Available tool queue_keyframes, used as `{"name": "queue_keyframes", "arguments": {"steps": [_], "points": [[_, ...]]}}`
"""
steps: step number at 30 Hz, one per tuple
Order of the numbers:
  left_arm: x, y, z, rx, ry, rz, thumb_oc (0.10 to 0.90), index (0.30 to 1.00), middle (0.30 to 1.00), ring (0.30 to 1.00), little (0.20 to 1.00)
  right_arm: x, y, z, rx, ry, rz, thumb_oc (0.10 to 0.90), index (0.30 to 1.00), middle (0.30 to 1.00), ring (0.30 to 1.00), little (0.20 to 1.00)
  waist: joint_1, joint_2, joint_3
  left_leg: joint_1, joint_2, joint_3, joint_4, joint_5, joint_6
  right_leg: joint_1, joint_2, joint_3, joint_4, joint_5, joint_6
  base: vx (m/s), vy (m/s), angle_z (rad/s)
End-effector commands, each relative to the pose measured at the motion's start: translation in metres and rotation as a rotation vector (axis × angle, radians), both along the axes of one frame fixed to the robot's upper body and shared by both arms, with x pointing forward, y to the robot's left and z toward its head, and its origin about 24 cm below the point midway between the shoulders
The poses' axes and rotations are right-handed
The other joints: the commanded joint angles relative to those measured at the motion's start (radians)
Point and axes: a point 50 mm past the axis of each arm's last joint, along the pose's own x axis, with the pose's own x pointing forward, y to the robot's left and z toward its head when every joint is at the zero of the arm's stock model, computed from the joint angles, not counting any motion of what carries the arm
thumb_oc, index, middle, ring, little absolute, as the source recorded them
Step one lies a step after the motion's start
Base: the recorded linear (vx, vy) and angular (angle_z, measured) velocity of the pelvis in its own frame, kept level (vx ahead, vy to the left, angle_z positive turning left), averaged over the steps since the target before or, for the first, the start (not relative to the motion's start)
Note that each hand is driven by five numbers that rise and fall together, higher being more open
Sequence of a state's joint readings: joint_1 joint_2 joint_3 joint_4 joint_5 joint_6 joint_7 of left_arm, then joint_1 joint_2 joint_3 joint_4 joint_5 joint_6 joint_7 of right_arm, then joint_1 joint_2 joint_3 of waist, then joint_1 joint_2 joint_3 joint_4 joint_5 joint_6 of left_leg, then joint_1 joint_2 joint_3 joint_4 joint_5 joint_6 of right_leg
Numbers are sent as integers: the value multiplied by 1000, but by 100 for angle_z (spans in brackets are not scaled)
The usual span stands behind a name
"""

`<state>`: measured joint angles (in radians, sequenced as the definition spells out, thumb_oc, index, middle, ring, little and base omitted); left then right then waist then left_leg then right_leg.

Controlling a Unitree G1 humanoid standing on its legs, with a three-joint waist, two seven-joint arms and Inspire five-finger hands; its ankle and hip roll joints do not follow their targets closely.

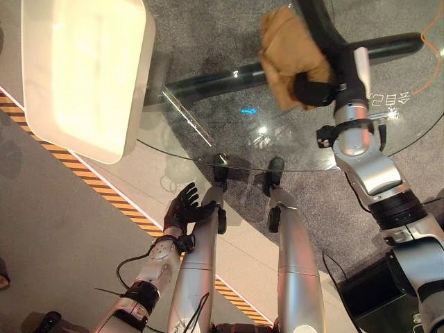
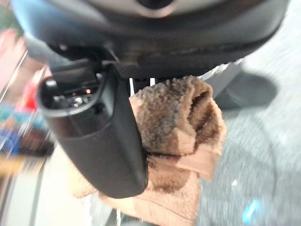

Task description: Wipe the table with a cloth and put it in the basket.

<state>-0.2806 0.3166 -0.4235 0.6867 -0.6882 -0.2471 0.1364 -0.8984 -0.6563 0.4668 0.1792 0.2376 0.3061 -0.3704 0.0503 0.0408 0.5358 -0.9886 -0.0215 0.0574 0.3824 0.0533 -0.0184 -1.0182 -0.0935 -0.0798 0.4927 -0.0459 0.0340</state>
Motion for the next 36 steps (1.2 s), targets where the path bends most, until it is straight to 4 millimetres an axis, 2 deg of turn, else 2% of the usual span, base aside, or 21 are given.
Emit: {"name": "queue_keyframes", "arguments": {"steps": [1, 8, 12, 18, 21, 27, 36], "points": [[-29, -3, -23, -4, 73, -20, 800, 900, 900, 900, 900, -13, 36, -7, -26, 28, 193, 100, 300, 300, 300, 200, 11, 43, -16, 15, -63, 6, 26, -107, 24, 7, 30, -31, -65, 26, 53, 0, 0, 0], [-28, -4, -22, 4, 67, -25, 800, 900, 900, 900, 900, -10, 39, -22, -79, 108, 216, 100, 300, 300, 300, 200, 14, 42, -16, 6, -64, 3, 29, -106, 23, 1, 26, -36, -68, 31, 55, 7, -7, 7], [-26, -4, -20, 8, 61, -27, 800, 900, 900, 900, 900, -12, 50, -24, -125, 166, 329, 100, 300, 300, 300, 200, 19, 41, -16, 8, -64, 1, 29, -104, 22, 3, 23, -41, -67, 32, 56, 0, 0, 0], [-23, -2, -16, 1, 45, -19, 800, 900, 900, 900, 900, -14, 55, -27, -127, 185, 368, 100, 300, 300, 300, 200, 23, 44, -16, 10, -64, 1, 33, -102, 19, 4, 18, -46, -60, 28, 54, 0, 0, 0], [-21, -1, -11, -47, -1, 29, 800, 900, 900, 900, 900, -14, 54, -28, -76, 168, 349, 100, 300, 300, 300, 200, 24, 44, -16, 20, -62, 1, 30, -102, 18, 12, 17, -48, -59, 26, 53, 0, 0, 0], [-21, 4, 9, -203, -135, 96, 800, 900, 900, 900, 900, -19, 39, -24, 67, 92, 319, 100, 300, 300, 300, 200, 25, 47, -16, 44, -62, -4, 28, -108, 20, 31, 14, -52, -55, 15, 50, 0, 0, 0], [-31, 11, 27, -336, -241, 93, 800, 900, 900, 900, 900, -45, 31, -21, 290, 19, 512, 100, 300, 300, 300, 200, 16, 51, -16, 94, -62, -7, 16, -108, 26, 76, 19, -57, -51, 6, 42, -5, -8, 2]]}}
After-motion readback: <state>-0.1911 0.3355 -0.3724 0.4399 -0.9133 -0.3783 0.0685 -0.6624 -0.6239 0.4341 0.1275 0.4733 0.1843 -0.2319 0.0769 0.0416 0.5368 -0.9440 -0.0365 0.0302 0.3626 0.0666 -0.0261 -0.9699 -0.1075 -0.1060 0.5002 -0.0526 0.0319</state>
